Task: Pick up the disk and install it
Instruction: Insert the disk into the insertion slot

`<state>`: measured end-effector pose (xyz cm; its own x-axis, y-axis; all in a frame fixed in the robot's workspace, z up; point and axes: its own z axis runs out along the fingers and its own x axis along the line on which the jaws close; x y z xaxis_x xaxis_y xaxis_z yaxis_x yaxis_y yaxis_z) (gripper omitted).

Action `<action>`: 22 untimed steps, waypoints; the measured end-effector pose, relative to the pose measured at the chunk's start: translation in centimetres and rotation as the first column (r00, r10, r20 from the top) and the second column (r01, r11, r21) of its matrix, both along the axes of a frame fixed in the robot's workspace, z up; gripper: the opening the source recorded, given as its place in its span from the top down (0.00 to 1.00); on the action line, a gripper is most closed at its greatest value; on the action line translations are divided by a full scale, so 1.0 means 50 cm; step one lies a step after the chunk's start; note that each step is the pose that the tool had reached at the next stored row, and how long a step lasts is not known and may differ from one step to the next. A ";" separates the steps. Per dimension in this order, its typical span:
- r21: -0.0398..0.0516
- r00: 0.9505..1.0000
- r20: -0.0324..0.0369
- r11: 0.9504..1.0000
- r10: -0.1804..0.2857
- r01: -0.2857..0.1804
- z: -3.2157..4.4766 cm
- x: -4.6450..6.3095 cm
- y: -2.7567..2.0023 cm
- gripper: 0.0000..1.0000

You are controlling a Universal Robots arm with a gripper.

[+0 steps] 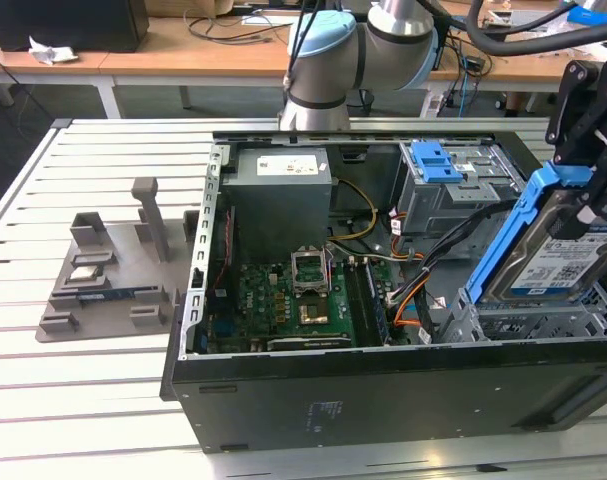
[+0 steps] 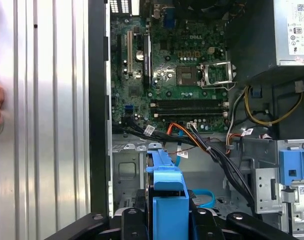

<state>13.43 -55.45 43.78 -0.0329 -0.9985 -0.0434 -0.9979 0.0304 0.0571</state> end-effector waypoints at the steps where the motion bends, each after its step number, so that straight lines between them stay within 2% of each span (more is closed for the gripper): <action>1: 0.000 1.000 0.000 1.000 0.000 0.000 -0.004 0.000 0.0000 0.64; 8: 0.000 1.000 -0.001 1.000 0.000 0.000 -0.038 0.000 -0.0001 0.64; 13: 0.000 1.000 -0.001 1.000 0.000 0.000 -0.070 0.000 0.0000 0.64; 16: 0.000 1.000 -0.001 1.000 0.000 0.000 -0.079 0.000 0.0000 0.64; 22: 0.000 1.000 -0.001 1.000 0.000 0.000 -0.080 0.000 -0.0001 0.62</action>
<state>13.43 -55.45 39.78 -0.0330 -0.9985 -0.0434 -0.9978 0.0304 0.0582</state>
